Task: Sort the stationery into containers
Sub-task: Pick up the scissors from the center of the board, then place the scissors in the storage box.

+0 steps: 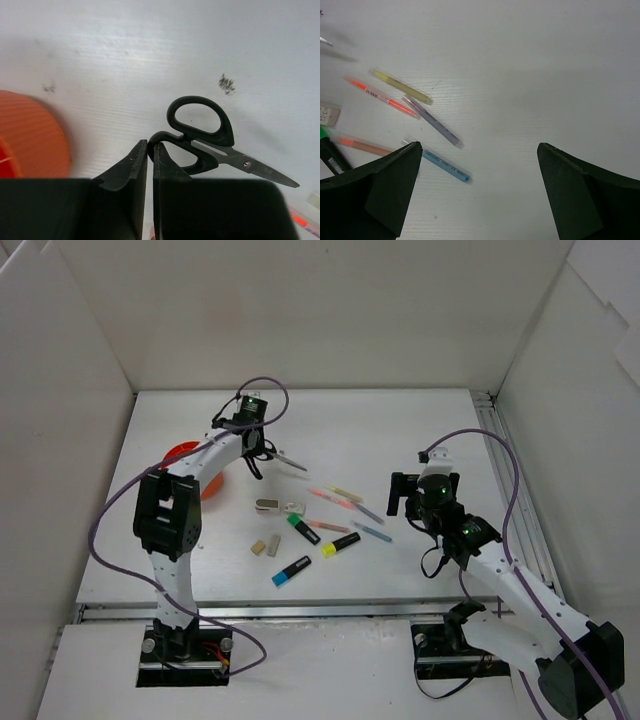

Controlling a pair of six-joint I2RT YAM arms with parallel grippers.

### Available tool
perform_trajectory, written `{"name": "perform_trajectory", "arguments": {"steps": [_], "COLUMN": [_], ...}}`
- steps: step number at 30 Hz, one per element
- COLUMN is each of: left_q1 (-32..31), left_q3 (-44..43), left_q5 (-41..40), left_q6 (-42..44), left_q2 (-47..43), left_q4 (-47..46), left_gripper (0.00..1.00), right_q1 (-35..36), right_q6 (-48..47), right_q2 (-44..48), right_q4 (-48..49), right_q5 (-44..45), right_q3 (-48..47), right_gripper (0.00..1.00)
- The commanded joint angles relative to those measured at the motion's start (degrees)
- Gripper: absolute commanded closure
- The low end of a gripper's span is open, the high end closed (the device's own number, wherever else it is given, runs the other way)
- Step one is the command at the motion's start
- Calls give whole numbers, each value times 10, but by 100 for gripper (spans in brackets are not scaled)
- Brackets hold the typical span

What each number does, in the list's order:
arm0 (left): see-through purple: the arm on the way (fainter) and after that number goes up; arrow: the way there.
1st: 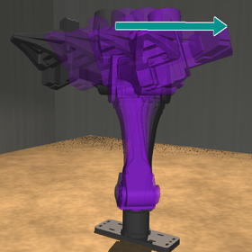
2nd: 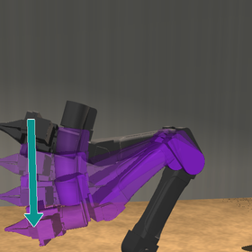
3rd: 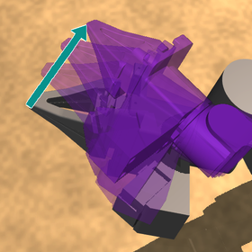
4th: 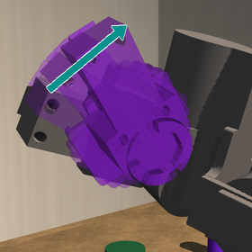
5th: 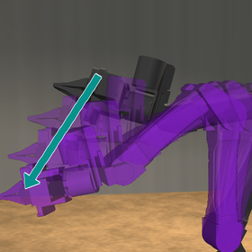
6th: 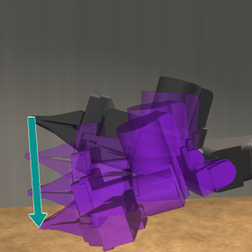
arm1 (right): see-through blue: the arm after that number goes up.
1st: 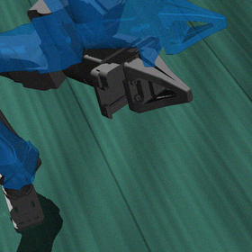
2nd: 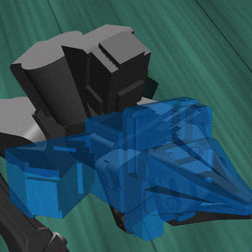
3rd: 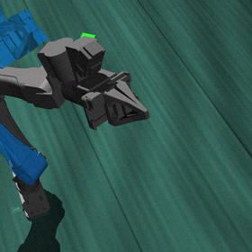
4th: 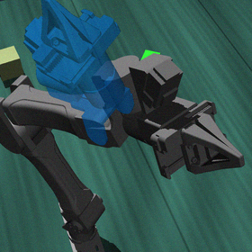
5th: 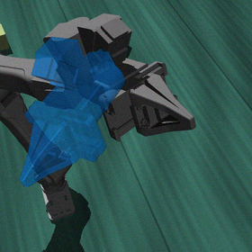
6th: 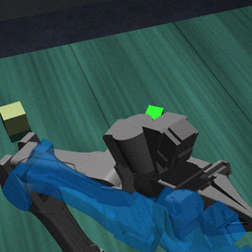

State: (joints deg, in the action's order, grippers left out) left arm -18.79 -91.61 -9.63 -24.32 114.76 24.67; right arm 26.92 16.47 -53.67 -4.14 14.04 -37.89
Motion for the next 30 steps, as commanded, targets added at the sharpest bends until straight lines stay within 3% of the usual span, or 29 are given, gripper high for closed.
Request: {"name": "perform_trajectory", "arguments": {"steps": [1,6,10,15,20,24,30], "left_q1": [-8,7,63,154,186,186,162], "left_q3": [-59,-36,4,75,109,147,161], "left_q5": [-90,-215,-300,-351,-362,-295,-305], "left_q6": [44,87,119,175,235,267,318], "left_q2": [-135,-233,-318,-385,-412,-422,-372], "left_q4": [-16,-1,-17,-78,-113,-161,-169], "left_gripper": [100,100,100,100,100,100,100], "right_q1": [-5,-4,-1,-2,0,1,2], "right_q6": [5,7,3,0,-3,-5,-5], "right_q2": [7,18,26,18,2,-7,-4], "right_q4": [19,19,19,19,18,19,18], "right_q5": [-1,12,13,28,34,34,41], "right_q3": [0,10,12,12,4,1,4], "right_gripper": [2,2,2,2,2,2,2]}}
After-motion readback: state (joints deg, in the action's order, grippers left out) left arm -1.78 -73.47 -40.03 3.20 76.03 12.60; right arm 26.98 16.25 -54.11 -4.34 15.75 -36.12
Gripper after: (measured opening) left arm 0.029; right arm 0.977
